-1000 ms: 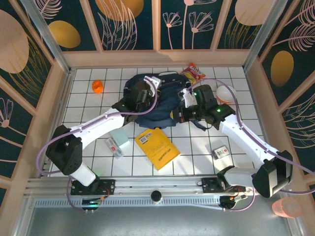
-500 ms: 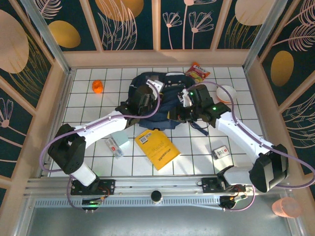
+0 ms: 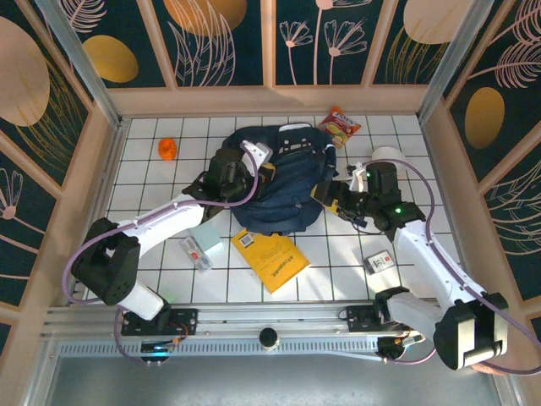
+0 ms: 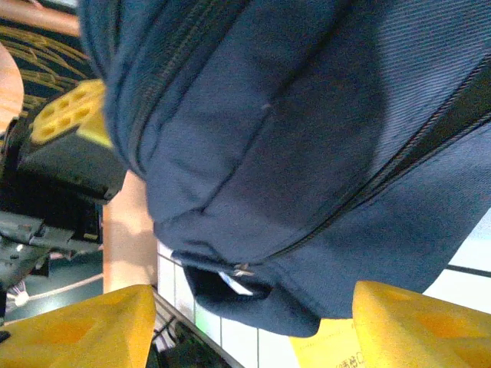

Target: Pack the student bag

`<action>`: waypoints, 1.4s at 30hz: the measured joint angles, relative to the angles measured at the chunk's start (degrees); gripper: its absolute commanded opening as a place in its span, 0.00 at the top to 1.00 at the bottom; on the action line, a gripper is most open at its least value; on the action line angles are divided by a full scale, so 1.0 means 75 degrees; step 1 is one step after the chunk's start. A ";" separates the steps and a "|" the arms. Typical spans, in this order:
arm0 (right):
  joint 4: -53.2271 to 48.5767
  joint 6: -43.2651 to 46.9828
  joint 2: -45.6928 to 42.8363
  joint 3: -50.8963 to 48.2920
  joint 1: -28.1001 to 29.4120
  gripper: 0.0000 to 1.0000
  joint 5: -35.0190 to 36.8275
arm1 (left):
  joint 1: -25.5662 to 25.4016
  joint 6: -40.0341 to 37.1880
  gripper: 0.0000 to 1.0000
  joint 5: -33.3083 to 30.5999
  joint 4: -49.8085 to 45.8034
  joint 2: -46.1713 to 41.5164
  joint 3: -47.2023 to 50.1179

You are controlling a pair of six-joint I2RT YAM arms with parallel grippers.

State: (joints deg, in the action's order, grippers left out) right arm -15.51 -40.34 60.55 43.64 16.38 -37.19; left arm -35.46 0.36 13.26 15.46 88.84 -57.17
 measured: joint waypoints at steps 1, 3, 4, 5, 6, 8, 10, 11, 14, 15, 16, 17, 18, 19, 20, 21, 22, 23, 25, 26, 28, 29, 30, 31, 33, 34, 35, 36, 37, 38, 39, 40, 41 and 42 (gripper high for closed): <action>0.0216 -0.0137 0.0035 -0.0076 -0.0041 0.31 -0.0003 | 0.0035 -0.0064 1.00 0.0146 0.0047 -0.0009 0.0015; 0.0682 -0.0344 0.0143 -0.0143 -0.0073 0.30 -0.0044 | 0.0067 -0.0172 1.00 0.0356 0.0093 -0.0026 0.0055; 0.0944 -0.0481 0.0216 -0.0157 -0.0073 0.30 -0.0061 | 0.0073 -0.0227 1.00 0.0446 0.0111 -0.0026 0.0070; 0.1244 -0.0635 0.0303 -0.0181 -0.0073 0.30 -0.0067 | 0.0076 -0.0274 1.00 0.0545 0.0114 -0.0026 0.0076; 0.1515 -0.0769 0.0373 -0.0207 -0.0073 0.29 -0.0079 | 0.0079 -0.0309 1.00 0.0621 0.0114 -0.0026 0.0085; 0.2084 -0.1116 0.0533 -0.0309 -0.0070 0.28 -0.0105 | 0.0079 -0.0364 1.00 0.0784 0.0143 -0.0026 0.0102; 0.2480 -0.1437 0.0708 -0.0391 -0.0017 0.27 -0.0096 | 0.0079 -0.0393 1.00 0.0906 0.0146 -0.0026 0.0111; 0.2562 -0.1513 0.0764 -0.0399 0.0032 0.27 -0.0055 | 0.0079 -0.0399 1.00 0.0944 0.0143 -0.0026 0.0111; 0.2611 -0.1734 0.0784 -0.0428 0.0166 0.24 0.0157 | 0.0082 -0.0431 1.00 0.0944 0.0143 -0.0026 0.0111; 0.2570 -0.1789 0.0737 -0.0431 0.0184 0.23 0.0262 | 0.0082 -0.0449 1.00 0.0941 0.0143 -0.0026 0.0111; 0.2498 -0.1833 0.0667 -0.0443 0.0181 0.21 0.0396 | 0.0087 -0.0455 1.00 0.0924 0.0143 -0.0026 0.0111; 0.2404 -0.1865 0.0562 -0.0481 0.0172 0.19 0.0513 | 0.0087 -0.0452 1.00 0.0912 0.0143 -0.0026 0.0111; 0.2305 -0.1880 0.0423 -0.0548 0.0163 0.15 0.0632 | 0.0096 -0.0455 1.00 0.0909 0.0143 -0.0026 0.0111; 0.2186 -0.1897 0.0259 -0.0641 0.0157 0.07 0.0743 | 0.0096 -0.0455 1.00 0.0909 0.0143 -0.0026 0.0111; 0.2130 -0.1926 0.0125 -0.0749 0.0152 0.01 0.0810 | 0.0096 -0.0455 1.00 0.0909 0.0143 -0.0026 0.0111; 0.2110 -0.2005 -0.0009 -0.0886 0.0152 0.01 0.0845 | 0.0108 -0.0460 1.00 0.0909 0.0143 -0.0026 0.0111; 0.2098 -0.2095 -0.0125 -0.1049 0.0152 0.01 0.0886 | 0.0117 -0.0478 1.00 0.0912 0.0143 -0.0026 0.0111; 0.2157 -0.2194 -0.0187 -0.1192 0.0152 0.01 0.0906 | 0.0125 -0.0481 1.00 0.0918 0.0146 -0.0026 0.0111; 0.2302 -0.2372 -0.0210 -0.1445 0.0178 0.01 0.0950 | 0.0131 -0.0487 1.00 0.0941 0.0146 -0.0026 0.0111; 0.2410 -0.2474 -0.0195 -0.1527 0.0207 0.01 0.0962 | 0.0131 -0.0493 1.00 0.0973 0.0146 -0.0026 0.0111; 0.2771 -0.2655 -0.0105 -0.1571 0.0323 0.01 0.0959 | 0.0131 -0.0510 1.00 0.1061 0.0146 -0.0026 0.0111; 0.3031 -0.2716 -0.0035 -0.1571 0.0379 0.01 0.0956 | 0.0131 -0.0513 1.00 0.1113 0.0146 -0.0026 0.0111; 0.3337 -0.2821 0.0076 -0.1571 0.0460 0.01 0.0953 | 0.0140 -0.0536 1.00 0.1192 0.0146 -0.0026 0.0111; 0.3622 -0.2917 0.0201 -0.1571 0.0539 0.02 0.0953 | 0.0149 -0.0557 1.00 0.1268 0.0146 -0.0026 0.0111; 0.4211 -0.3130 0.0513 -0.1571 0.0697 0.07 0.0956 | 0.0172 -0.0618 1.00 0.1445 0.0149 -0.0026 0.0111; 0.4514 -0.3255 0.0726 -0.1571 0.0807 0.11 0.0970 | 0.0181 -0.0641 1.00 0.1530 0.0154 -0.0026 0.0111; 0.4689 -0.3331 0.0854 -0.1571 0.0889 0.16 0.0997 | 0.0181 -0.0659 1.00 0.1594 0.0163 -0.0026 0.0111; 0.4852 -0.3413 0.0968 -0.1568 0.0979 0.23 0.1032 | 0.0181 -0.0691 1.00 0.1647 0.0163 -0.0026 0.0111; 0.4972 -0.3462 0.1040 -0.1545 0.1061 0.37 0.1090 | 0.0181 -0.0743 1.00 0.1667 0.0154 -0.0026 0.0111; 0.5036 -0.3523 0.1067 -0.1507 0.1119 0.48 0.1160 | 0.0181 -0.0778 1.00 0.1667 0.0131 -0.0026 0.0111; 0.5100 -0.3582 0.1075 -0.1451 0.1180 0.63 0.1239 | 0.0181 -0.0831 1.00 0.1644 0.0125 -0.0026 0.0111; 0.5173 -0.3654 0.1075 -0.1393 0.1221 0.70 0.1326 | 0.0181 -0.0857 1.00 0.1603 0.0128 -0.0026 0.0111; 0.5222 -0.3684 0.1075 -0.1338 0.1259 0.76 0.1443 | 0.0181 -0.0889 1.00 0.1553 0.0128 -0.0026 0.0111; 0.5249 -0.3713 0.1064 -0.1300 0.1291 0.79 0.1571 | 0.0192 -0.0912 1.00 0.1480 0.0128 -0.0026 0.0111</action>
State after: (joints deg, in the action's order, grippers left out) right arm 23.86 -68.18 68.53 33.89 26.06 -25.41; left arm -34.02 -6.48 24.36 16.43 88.64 -56.34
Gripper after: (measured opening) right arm 0.293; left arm 0.044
